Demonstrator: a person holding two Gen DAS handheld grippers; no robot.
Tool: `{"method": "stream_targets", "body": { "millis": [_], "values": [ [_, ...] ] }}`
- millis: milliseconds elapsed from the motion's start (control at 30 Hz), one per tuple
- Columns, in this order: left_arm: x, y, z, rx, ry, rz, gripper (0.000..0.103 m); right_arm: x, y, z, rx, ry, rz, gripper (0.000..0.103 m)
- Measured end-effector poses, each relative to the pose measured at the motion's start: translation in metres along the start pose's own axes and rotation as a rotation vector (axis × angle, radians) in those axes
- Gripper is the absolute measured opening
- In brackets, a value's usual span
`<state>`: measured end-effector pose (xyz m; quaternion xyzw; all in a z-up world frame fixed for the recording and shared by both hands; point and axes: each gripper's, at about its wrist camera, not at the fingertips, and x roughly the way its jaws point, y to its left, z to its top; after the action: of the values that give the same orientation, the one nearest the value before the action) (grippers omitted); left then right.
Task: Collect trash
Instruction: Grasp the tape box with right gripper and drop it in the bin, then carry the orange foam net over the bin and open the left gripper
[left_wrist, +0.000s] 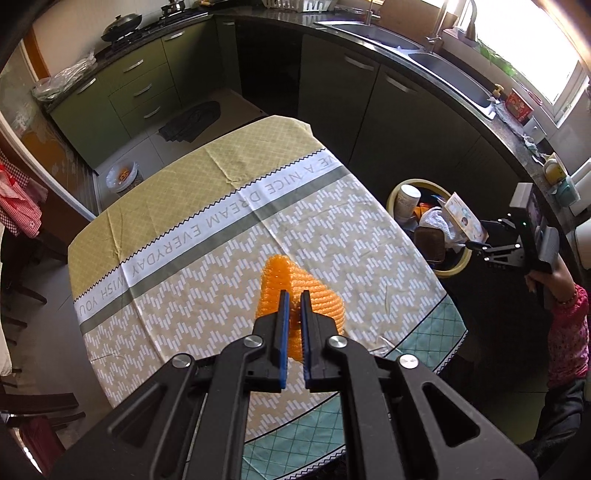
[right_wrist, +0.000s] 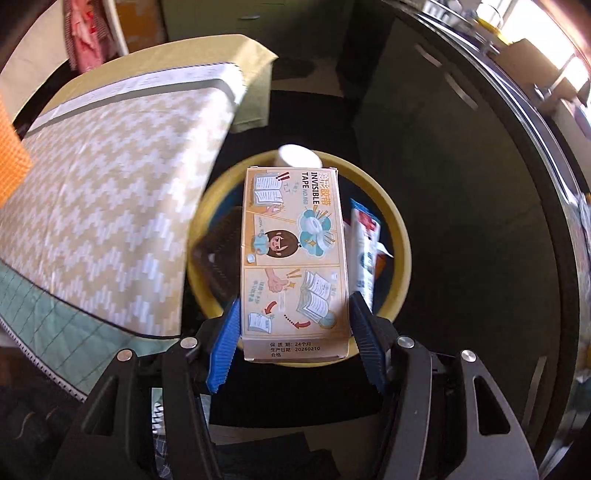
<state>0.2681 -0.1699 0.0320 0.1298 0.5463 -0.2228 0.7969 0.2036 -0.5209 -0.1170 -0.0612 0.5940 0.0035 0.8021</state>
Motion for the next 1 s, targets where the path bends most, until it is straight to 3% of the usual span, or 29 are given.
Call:
{"method": "stream_targets", "body": {
  "millis": [233, 333, 633, 800, 1000],
  "values": [
    [0.009, -0.054, 0.017, 0.094, 0.005, -0.052, 0.006, 0.031, 0.001, -0.004, 0.004, 0.020, 0.020, 0.058],
    [0.014, -0.077, 0.026, 0.128, 0.008, -0.076, 0.006, 0.020, -0.001, -0.012, 0.015, -0.012, 0.056, 0.064],
    [0.034, -0.153, 0.065, 0.234, -0.006, -0.141, 0.006, -0.047, -0.029, -0.078, 0.123, -0.137, 0.094, 0.064],
    [0.062, -0.191, 0.102, 0.242, -0.008, -0.184, 0.006, -0.041, -0.047, -0.121, 0.182, -0.109, 0.110, 0.065],
    [0.096, -0.224, 0.135, 0.196, -0.012, -0.285, 0.006, -0.023, -0.067, -0.152, 0.243, -0.069, 0.128, 0.065]
  ]
}}
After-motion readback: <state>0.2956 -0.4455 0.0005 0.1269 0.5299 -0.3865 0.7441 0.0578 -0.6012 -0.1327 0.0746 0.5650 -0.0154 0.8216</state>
